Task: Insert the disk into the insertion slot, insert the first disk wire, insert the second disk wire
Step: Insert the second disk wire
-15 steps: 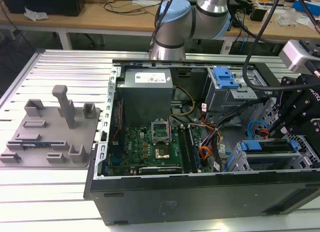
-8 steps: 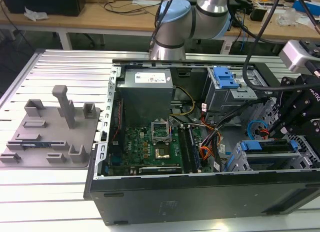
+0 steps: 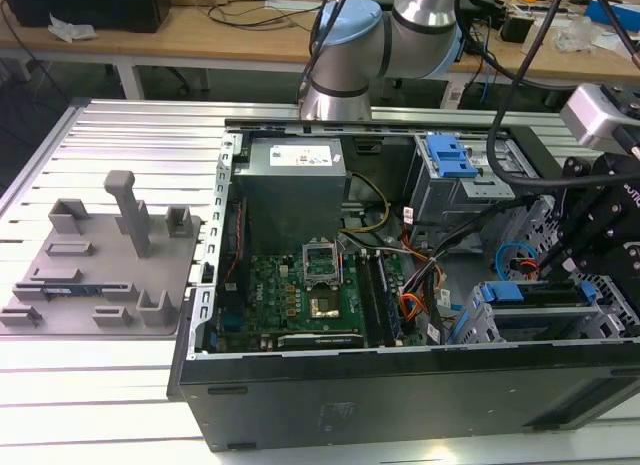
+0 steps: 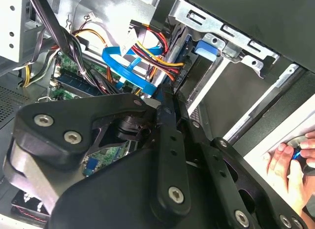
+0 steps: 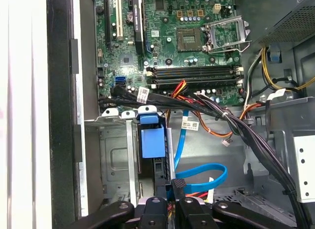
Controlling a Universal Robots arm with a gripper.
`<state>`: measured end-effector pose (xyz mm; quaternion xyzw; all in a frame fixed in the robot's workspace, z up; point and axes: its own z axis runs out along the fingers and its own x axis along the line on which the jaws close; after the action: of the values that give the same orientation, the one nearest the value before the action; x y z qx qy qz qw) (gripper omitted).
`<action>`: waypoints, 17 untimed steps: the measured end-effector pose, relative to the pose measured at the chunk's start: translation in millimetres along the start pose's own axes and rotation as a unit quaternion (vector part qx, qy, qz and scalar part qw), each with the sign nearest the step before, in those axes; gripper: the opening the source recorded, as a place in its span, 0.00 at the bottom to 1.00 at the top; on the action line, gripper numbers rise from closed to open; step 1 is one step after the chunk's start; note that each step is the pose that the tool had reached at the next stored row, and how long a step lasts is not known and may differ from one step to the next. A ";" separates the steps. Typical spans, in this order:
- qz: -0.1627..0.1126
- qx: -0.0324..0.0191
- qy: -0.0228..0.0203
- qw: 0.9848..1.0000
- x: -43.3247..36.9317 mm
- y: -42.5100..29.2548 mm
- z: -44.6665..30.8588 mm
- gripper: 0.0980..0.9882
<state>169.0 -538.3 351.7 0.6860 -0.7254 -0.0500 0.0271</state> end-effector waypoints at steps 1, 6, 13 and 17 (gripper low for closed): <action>0.000 0.000 0.000 1.000 0.2 -0.1 0.2 0.07; 0.000 0.000 0.000 1.000 0.3 -0.2 1.5 0.07; -0.002 0.000 0.000 1.000 0.3 -0.5 4.6 0.07; -0.003 0.000 0.001 1.000 0.4 -0.7 6.0 0.07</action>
<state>169.0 -538.4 345.6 0.6885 -0.7231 -0.0494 0.0273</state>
